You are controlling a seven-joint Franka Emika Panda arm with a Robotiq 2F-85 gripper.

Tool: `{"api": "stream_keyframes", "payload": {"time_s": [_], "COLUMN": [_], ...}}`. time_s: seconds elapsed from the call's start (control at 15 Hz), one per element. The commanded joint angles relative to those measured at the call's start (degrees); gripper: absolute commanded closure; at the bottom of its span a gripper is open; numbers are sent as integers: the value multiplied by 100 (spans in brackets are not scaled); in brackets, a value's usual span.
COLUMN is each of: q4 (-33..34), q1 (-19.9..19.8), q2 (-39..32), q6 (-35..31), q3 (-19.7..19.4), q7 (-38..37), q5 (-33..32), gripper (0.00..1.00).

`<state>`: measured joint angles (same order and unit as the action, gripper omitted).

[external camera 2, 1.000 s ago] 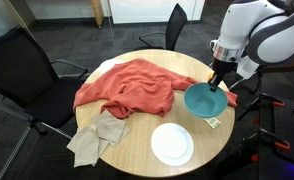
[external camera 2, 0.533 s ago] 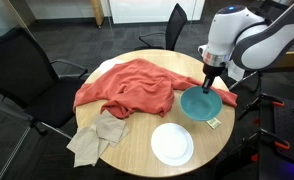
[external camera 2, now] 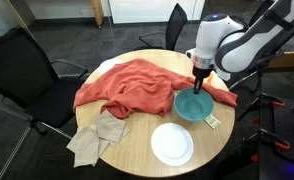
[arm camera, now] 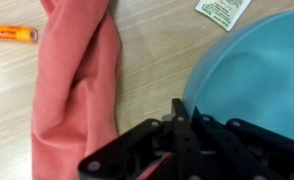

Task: Put the bowl next to the plate then place the marker in it

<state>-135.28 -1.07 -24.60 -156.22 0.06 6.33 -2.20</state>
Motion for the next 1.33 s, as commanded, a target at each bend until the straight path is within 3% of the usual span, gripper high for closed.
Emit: {"api": "stream_keyframes", "payload": {"time_s": [0.0, 0.4, 0.87, 0.93, 1.07, 1.27], "q4": [269, 521, 659, 649, 597, 388], "q1": [-380, -846, -839, -796, -720, -835], "q2": [-287, -643, -925, -935, -895, -600], "q6": [-203, -262, -333, -379, -449, -549], "q3": [287, 633, 610, 570, 498, 601], "q7": [610, 1270, 1193, 1120, 992, 789], "q5": [146, 220, 159, 140, 102, 322], "gripper": [99, 99, 99, 70, 62, 40]}}
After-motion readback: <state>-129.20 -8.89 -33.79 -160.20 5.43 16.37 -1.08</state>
